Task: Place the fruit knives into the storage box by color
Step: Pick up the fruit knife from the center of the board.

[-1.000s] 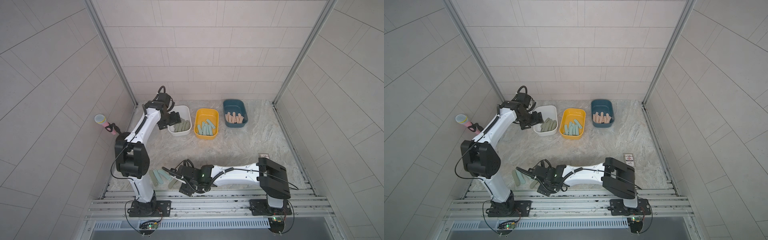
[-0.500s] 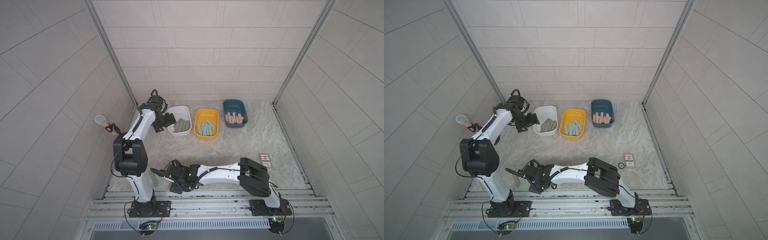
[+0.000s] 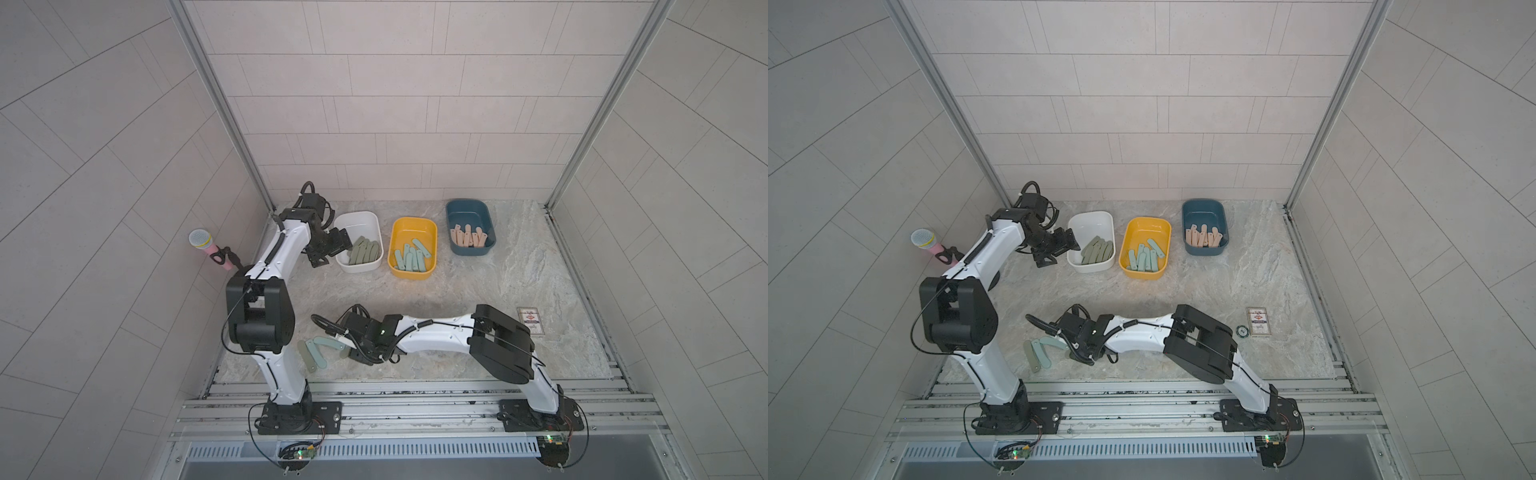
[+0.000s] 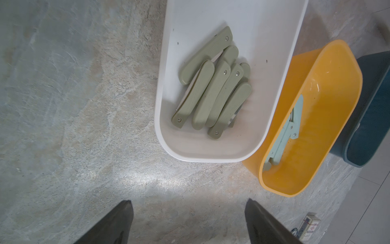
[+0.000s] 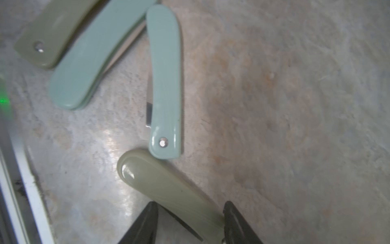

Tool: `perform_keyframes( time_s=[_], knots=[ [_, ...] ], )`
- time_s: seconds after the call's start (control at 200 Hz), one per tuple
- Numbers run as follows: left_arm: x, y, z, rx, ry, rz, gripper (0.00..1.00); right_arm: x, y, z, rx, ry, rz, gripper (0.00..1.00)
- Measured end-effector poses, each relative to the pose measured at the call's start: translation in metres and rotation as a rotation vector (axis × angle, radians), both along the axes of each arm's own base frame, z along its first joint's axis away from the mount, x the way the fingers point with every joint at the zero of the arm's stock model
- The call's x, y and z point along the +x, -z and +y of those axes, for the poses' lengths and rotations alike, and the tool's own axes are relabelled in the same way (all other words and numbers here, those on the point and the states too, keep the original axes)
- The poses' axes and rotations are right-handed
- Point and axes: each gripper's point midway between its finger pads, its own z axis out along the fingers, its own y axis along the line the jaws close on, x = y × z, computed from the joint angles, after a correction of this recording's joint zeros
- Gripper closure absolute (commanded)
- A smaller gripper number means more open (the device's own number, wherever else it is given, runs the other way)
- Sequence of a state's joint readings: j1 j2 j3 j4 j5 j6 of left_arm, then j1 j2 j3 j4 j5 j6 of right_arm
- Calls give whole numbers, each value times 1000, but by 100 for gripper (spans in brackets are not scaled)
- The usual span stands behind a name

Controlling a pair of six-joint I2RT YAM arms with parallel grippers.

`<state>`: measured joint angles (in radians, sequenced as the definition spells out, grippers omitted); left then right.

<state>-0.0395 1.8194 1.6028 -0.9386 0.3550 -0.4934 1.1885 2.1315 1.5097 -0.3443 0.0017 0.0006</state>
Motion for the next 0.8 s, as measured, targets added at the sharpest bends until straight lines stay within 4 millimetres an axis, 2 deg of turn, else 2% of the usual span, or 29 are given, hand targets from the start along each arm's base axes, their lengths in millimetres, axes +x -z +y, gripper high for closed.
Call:
perform_keyframes(
  time_s=[0.21, 0.425, 0.54, 0.615, 0.675, 0.801],
  knots=[
    [-8, 10, 1, 4, -1, 25, 10, 1, 1, -11, -11, 11, 7, 69],
    [-17, 17, 3, 12, -5, 44, 10, -6, 2, -17, -13, 18, 44, 70],
    [-19, 18, 6, 24, -10, 41, 10, -8, 2, -17, -11, 20, 67, 59],
    [-20, 16, 7, 28, -12, 37, 10, -9, 3, -12, -10, 17, 85, 56],
    [-20, 16, 8, 29, -12, 32, 10, -8, 3, -4, 1, 10, 93, 57],
    [-20, 16, 8, 30, -14, 33, 10, -7, 4, 7, 25, 5, 115, 68]
  ],
)
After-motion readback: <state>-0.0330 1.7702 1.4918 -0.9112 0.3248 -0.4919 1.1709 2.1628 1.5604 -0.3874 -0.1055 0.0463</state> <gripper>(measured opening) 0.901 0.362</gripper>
